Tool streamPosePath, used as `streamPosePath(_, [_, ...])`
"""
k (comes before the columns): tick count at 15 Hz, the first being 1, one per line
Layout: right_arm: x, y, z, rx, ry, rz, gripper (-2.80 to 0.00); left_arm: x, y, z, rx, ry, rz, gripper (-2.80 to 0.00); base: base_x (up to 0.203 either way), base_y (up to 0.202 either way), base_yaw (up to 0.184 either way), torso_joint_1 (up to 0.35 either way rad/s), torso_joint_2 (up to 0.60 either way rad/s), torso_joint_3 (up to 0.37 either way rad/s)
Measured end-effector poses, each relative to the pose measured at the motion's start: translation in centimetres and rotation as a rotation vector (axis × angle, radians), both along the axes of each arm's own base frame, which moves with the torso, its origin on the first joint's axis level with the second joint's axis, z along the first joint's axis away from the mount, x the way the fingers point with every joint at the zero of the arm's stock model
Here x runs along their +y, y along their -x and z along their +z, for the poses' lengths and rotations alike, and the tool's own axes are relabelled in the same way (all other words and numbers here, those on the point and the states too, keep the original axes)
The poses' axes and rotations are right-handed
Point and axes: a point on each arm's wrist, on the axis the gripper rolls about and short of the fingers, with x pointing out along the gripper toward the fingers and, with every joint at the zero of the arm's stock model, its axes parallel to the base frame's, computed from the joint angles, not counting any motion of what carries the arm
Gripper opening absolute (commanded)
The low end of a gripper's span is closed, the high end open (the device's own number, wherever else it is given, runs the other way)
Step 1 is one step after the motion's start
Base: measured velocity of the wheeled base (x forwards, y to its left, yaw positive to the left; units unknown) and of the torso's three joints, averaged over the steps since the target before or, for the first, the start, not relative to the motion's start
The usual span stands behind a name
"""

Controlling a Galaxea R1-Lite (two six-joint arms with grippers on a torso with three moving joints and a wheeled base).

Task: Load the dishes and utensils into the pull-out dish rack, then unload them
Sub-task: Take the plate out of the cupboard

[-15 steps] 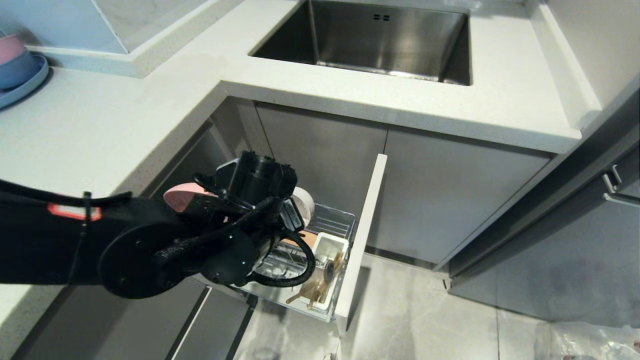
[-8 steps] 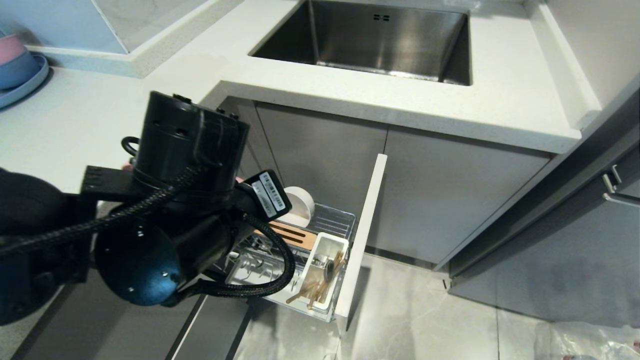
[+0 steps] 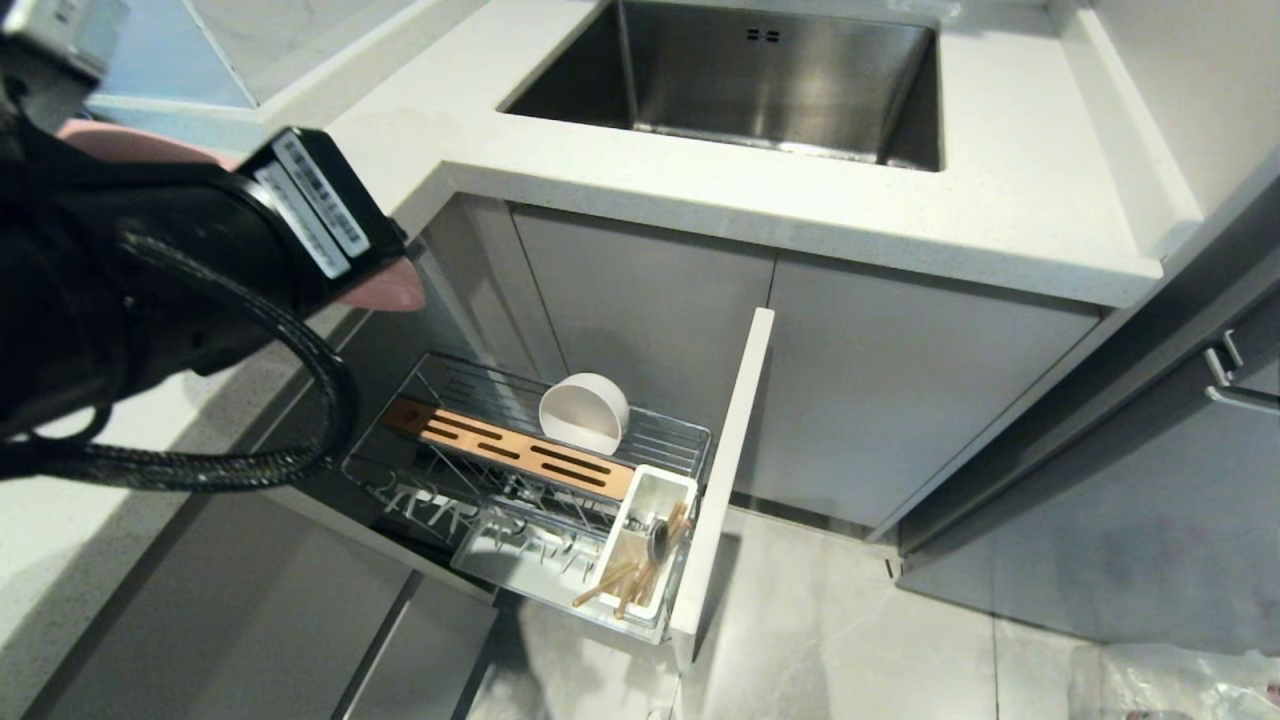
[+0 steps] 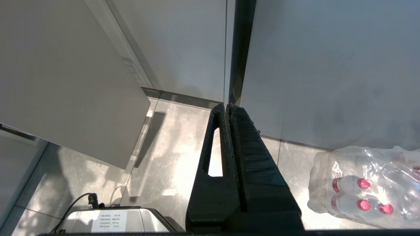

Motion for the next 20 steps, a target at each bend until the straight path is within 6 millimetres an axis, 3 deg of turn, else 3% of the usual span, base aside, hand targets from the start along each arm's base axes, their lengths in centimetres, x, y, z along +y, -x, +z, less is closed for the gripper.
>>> streamPosePath(4, [0.0, 0.0, 0.0, 0.0, 0.0, 0.0, -2.8, 3.8, -0.5, 2.9, -0.083, -0.087, 0.169, -2.8, 0.0, 0.0, 0.0, 0.0, 0.0, 0.0])
streamPosePath(9, [0.0, 0.0, 0.0, 0.0, 0.0, 0.0, -2.8, 9.4, -1.2, 4.2, -0.08, -0.311, 0.456, -2.8, 0.0, 0.0, 0.0, 0.0, 0.0, 0.0])
streamPosePath(14, [0.0, 0.0, 0.0, 0.0, 0.0, 0.0, -2.8, 14.6, -0.8, 3.2, 0.108, -0.533, 0.628, -2.8, 0.0, 0.0, 0.0, 0.0, 0.0, 0.0])
streamPosePath(20, [0.0, 0.0, 0.0, 0.0, 0.0, 0.0, -2.8, 18.5, 1.3, 1.8, 0.464, -0.737, 0.538, -2.8, 0.0, 0.0, 0.0, 0.0, 0.0, 0.0])
